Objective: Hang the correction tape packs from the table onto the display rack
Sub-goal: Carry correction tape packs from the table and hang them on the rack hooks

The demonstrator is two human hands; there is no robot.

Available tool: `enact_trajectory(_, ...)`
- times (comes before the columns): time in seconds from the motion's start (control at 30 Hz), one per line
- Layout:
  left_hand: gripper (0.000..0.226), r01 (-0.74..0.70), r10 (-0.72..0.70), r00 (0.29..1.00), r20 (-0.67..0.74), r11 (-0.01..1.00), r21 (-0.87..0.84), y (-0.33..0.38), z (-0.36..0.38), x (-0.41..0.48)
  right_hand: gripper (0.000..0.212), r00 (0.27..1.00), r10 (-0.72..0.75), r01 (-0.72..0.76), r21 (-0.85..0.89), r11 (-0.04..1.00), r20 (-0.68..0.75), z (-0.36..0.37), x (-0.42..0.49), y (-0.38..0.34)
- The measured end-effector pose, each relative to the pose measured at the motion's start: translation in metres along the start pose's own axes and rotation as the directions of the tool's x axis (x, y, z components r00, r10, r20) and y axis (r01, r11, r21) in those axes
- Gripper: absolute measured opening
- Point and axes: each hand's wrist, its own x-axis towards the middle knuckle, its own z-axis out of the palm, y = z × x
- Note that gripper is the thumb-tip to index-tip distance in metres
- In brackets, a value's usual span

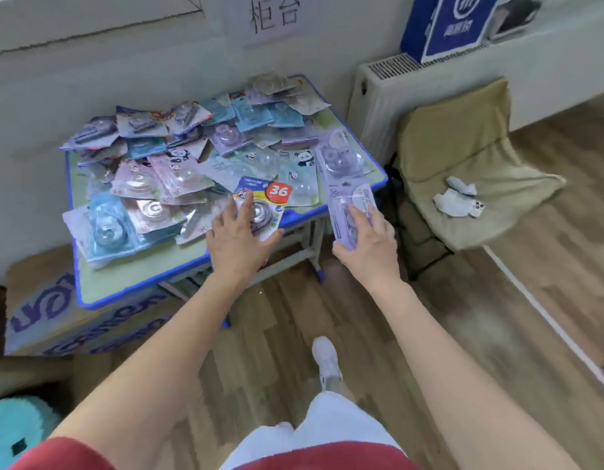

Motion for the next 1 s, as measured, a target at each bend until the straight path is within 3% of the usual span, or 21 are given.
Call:
enact_trajectory(0.17, 0.085, -0.149, 0.154, 0.982, 0.106, 0.987, -0.051, 0.020, 0.026, -0.073, 0.063, 0.980, 0.183, -0.177, 0.076, 0.981, -0.083, -0.015, -0.108, 0.040)
enact_trajectory(0.33, 0.087, -0.333, 0.342, 0.919, 0.198, 0.940, -0.077, 0.062, 0.057, -0.143, 0.063, 0.899, 0.406, -0.388, 0.135, 0.912, -0.163, -0.037, -0.210, 0.088)
enact_trajectory(0.63, 0.084, -0.642, 0.640, 0.692, 0.334, 0.757, -0.122, 0.179, 0.111, -0.288, 0.060, 0.663, 0.676, -0.648, 0.207, 0.733, -0.321, -0.103, -0.374, 0.188)
enact_trajectory(1.0, 0.083, -0.751, 0.780, 0.486, 0.396, 0.604, -0.267, 0.355, 0.192, -0.536, 0.064, 0.422, 0.799, -0.756, 0.320, 0.571, -0.428, -0.219, -0.595, 0.355)
